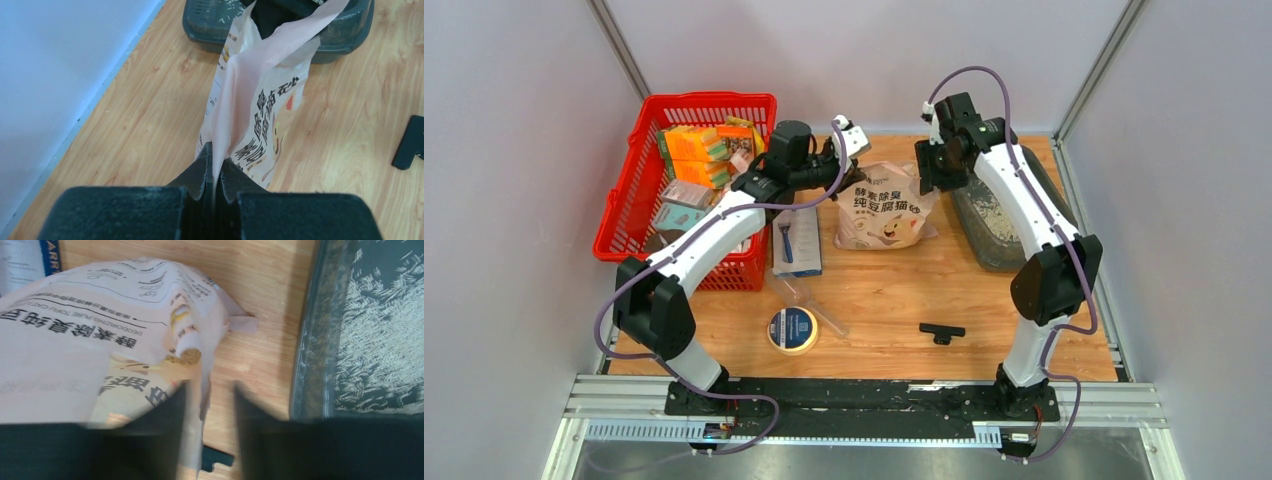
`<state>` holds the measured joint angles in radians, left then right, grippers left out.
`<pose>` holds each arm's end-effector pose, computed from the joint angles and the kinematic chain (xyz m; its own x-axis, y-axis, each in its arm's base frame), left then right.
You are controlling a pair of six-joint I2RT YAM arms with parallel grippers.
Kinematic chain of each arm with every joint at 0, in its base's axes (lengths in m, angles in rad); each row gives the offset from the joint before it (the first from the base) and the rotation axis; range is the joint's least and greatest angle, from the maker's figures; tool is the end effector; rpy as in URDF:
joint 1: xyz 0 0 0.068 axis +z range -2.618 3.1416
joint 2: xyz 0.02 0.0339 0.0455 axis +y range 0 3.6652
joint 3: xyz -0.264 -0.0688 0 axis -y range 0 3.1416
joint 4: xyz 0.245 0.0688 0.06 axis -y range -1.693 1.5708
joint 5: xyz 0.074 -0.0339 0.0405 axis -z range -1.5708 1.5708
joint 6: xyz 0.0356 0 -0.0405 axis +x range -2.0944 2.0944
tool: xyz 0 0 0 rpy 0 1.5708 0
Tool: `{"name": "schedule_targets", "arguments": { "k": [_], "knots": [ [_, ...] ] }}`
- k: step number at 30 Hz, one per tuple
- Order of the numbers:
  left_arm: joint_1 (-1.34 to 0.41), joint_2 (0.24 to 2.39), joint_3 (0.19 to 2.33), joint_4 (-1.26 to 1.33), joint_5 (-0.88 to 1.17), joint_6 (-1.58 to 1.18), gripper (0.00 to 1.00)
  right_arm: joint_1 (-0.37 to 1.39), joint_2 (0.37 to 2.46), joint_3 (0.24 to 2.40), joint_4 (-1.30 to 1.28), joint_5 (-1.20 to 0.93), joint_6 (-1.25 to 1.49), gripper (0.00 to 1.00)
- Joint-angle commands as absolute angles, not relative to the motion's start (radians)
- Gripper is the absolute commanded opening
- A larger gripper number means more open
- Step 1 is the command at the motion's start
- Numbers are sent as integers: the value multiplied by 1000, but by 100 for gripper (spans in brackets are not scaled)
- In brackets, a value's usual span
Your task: Fill the litter box with clean litter
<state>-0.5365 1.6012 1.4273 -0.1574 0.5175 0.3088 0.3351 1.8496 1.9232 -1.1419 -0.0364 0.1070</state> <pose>0.3167 -0.2088 0.3599 -0.0092 0.3127 -0.9498 0.8912 0.4333 0.1341 0.3635 0.1280 0.3491 -0.8598 -0.1864 -0.4755 -0.2548 0.9634 0.0831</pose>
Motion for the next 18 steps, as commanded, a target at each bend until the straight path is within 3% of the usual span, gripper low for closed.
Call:
{"name": "schedule_targets", "arguments": {
  "k": [1,3,5,18],
  "knots": [
    [-535,1563,1529,6,568,353,2,308,1865,1977,-1081,-29,88,68],
    [-535,1572,1539,-26,539,348,20,307,1871,1997,-1069,-64,75,79],
    [-534,1583,1548,-25,511,336,45,307,1881,2014,-1062,-107,64,83],
    [-534,1536,1563,-150,540,380,54,307,1890,2095,-1035,-158,23,92]
  ]
}}
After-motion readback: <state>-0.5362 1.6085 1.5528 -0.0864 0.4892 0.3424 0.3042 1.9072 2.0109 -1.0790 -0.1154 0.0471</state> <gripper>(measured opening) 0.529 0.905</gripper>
